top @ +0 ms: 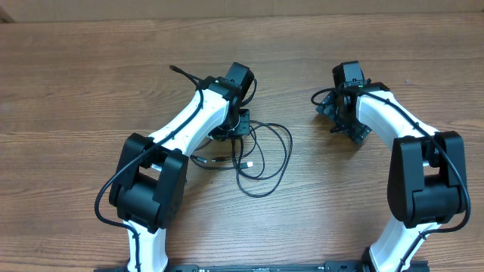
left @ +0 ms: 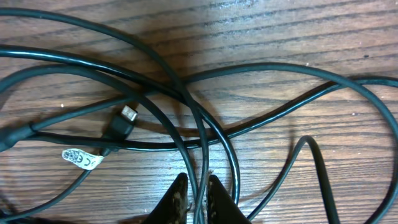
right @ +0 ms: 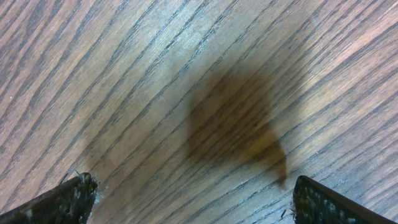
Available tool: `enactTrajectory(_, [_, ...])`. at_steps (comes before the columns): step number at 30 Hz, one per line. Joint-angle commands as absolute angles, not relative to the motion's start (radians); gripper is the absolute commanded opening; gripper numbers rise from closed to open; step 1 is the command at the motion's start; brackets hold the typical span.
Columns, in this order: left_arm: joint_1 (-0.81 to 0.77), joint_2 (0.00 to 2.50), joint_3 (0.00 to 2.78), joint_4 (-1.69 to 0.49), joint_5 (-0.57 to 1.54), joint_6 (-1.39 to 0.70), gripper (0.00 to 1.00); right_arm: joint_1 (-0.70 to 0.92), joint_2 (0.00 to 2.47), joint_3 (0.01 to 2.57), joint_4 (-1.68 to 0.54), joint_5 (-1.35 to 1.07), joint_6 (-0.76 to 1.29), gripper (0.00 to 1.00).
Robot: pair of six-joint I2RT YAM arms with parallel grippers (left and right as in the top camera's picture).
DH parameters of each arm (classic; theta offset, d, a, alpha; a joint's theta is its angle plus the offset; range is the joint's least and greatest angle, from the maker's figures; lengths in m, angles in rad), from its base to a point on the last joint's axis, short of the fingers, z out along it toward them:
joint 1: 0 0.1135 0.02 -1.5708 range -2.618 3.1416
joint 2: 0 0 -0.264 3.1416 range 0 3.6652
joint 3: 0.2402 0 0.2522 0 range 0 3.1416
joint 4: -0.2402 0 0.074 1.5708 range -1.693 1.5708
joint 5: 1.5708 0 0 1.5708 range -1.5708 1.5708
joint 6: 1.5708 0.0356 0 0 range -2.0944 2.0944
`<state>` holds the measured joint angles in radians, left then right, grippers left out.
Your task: Untangle cables
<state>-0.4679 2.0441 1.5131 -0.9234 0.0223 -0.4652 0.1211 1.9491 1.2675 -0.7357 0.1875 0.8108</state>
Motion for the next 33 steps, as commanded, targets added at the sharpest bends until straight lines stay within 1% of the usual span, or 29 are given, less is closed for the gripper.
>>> enactTrajectory(1, [-0.484,2.040,1.492,-0.912,0.019,-0.468,0.13,0.120,1.938,1.263,-0.733,0.196,0.815,1.00])
enactTrajectory(17, [-0.486,2.040,1.394,-0.797,0.019,-0.468,0.15,0.120,1.938,1.263,-0.733,0.196,0.815,1.00])
enactTrajectory(25, [-0.486,2.040,1.394,-0.788,0.019,-0.468,0.14,0.120,1.938,1.263,-0.733,0.196,0.815,1.00])
enactTrajectory(33, [-0.495,2.040,1.346,-0.768,0.071,-0.468,0.14,0.120,1.938,1.263,-0.733,0.196,0.815,1.00])
